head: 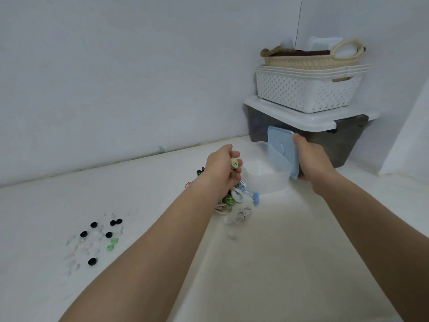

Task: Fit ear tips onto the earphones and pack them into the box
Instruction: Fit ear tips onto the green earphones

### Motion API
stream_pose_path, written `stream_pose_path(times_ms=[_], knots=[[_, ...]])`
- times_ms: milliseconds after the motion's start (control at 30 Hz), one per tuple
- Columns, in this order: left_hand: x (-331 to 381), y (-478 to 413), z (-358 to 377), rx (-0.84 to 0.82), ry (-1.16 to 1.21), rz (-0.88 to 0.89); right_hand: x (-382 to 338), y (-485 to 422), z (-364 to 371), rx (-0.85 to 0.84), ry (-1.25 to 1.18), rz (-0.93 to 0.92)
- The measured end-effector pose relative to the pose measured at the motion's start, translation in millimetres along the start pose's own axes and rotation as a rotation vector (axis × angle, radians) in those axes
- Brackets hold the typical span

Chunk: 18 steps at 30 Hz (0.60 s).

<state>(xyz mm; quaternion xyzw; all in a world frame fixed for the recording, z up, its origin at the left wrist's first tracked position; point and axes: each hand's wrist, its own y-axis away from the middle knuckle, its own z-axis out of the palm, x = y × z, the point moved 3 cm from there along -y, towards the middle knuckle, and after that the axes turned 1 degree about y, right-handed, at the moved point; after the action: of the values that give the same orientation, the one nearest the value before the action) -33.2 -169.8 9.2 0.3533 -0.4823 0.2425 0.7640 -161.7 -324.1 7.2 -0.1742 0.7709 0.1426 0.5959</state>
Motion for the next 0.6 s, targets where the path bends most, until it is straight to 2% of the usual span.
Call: stream_pose_path(times_ms=[167, 300, 400, 533, 600], knots=[[12.7, -6.5, 31.8, 0.003, -0.069, 0.003, 16.3, -0.8, -1.7, -0.051, 0.054, 0.046], [19.6, -11.6, 52.4, -0.031, -0.277, 0.083, 25.5, -3.0, -9.2, 0.023, 0.089, 0.052], [21.0, -12.0, 57.9, -0.073, -0.357, 0.081, 21.9, 4.2, -13.0, 0.118, 0.177, -0.017], [20.7, -12.6, 55.6, -0.101, -0.338, 0.067, 18.9, 13.2, -15.0, 0.251, 0.169, -0.134], [19.8, -13.0, 48.0, -0.100, -0.311, 0.061, 13.4, 19.5, -9.9, 0.203, 0.144, -0.183]])
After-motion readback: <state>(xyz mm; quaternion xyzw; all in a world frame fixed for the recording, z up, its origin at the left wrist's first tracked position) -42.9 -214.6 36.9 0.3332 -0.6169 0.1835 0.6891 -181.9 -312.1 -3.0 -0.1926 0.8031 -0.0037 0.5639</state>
